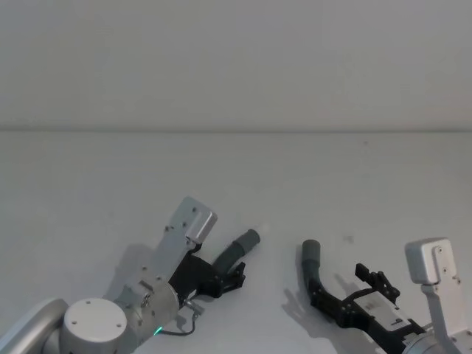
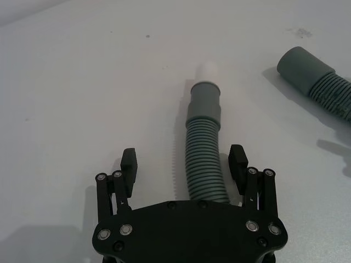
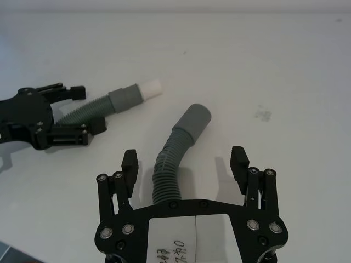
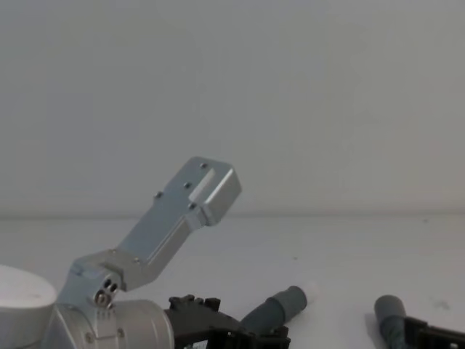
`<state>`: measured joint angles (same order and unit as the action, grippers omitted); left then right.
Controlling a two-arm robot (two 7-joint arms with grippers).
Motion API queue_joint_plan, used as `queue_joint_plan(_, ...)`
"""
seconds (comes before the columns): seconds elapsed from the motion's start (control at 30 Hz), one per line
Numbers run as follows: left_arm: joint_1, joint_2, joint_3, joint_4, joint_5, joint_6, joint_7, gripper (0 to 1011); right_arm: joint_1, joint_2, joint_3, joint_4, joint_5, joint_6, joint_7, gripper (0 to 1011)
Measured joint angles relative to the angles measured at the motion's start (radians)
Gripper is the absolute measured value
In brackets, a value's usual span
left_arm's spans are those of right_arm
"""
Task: Use both hands to pick up one end of the pipe from the table, align the ends, and insert them.
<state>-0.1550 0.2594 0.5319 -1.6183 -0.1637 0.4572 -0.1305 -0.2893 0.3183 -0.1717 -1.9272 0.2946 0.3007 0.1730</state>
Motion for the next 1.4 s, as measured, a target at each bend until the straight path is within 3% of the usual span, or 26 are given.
queue_joint_plan(0.43,0.033,-0.027,-0.054,0.0,-0.057,-0.012,-0.027,1003,0.024,0.019,-0.025,0.023,0.01,0.035,0.025,1000)
queue_joint_plan(0.57,0.046,-0.043,-0.081,0.0,-0.089,-0.032,-0.043,1003,0.029,0.022,-0.03,0.029,0.012,0.041,0.026,1000)
queue_joint_plan(0.83,0.052,-0.053,-0.101,0.007,-0.118,-0.073,-0.07,1003,0.039,0.027,-0.04,0.037,0.018,0.048,0.027,1000)
queue_joint_plan(1.13,0.049,-0.045,-0.101,0.012,-0.122,-0.111,-0.099,1003,0.044,0.028,-0.045,0.043,0.02,0.051,0.026,1000)
queue_joint_plan(1.4,0.034,-0.014,-0.07,0.016,-0.082,-0.153,-0.135,1003,0.046,0.025,-0.046,0.047,0.021,0.048,0.021,1000)
